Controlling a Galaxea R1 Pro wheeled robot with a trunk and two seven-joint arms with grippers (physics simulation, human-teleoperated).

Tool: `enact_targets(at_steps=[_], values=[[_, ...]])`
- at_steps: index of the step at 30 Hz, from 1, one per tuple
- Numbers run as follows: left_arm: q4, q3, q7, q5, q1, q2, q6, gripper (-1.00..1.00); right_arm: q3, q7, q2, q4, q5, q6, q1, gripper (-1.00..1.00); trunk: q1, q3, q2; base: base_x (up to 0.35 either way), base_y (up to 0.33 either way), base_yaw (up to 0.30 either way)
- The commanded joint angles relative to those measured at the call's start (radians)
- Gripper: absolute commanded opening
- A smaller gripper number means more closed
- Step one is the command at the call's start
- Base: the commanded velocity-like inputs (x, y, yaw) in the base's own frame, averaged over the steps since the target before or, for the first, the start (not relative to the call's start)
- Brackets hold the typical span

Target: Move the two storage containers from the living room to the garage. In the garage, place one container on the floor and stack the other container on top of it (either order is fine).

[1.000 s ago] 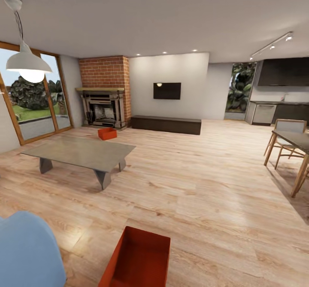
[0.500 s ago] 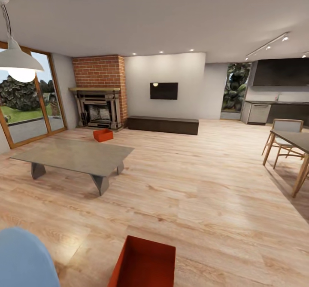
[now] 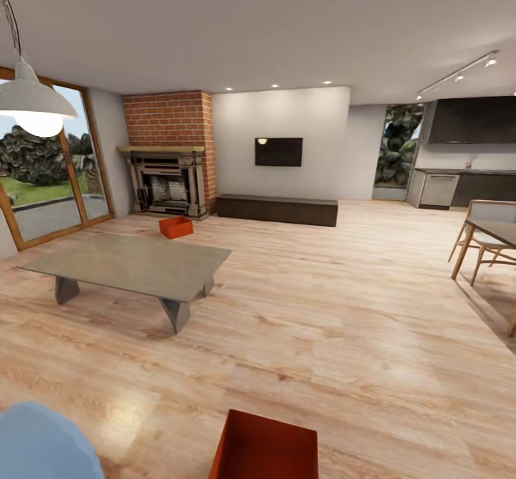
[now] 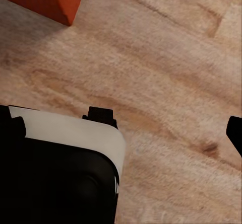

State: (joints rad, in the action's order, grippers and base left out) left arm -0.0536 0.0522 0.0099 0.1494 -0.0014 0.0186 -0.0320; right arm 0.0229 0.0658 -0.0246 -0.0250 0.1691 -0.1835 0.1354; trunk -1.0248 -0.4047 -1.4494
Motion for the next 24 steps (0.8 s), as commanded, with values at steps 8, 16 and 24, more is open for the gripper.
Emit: enact_targets(at_steps=[8,16,24], values=[[-0.001,0.005,0.001,0.004,0.0,0.0,-0.002,1.0,0.002,0.006,0.0,-0.003,0.009,-0.005,0.002,1.0,0.0,-0.001,-0.001,0.023,0.157,0.0],[0.0,0.005,0.0,0.004,0.0,0.0,-0.002,1.0,-0.002,0.01,0.005,-0.003,0.005,-0.005,0.001,1.0,0.0,-0.001,-0.001,0.001,0.006,-0.102],[-0.001,0.005,0.001,0.004,0.0,0.0,-0.002,1.0,-0.003,0.009,0.005,-0.003,0.007,-0.005,0.001,1.0,0.0,-0.001,-0.001,0.0,0.08,-0.232]])
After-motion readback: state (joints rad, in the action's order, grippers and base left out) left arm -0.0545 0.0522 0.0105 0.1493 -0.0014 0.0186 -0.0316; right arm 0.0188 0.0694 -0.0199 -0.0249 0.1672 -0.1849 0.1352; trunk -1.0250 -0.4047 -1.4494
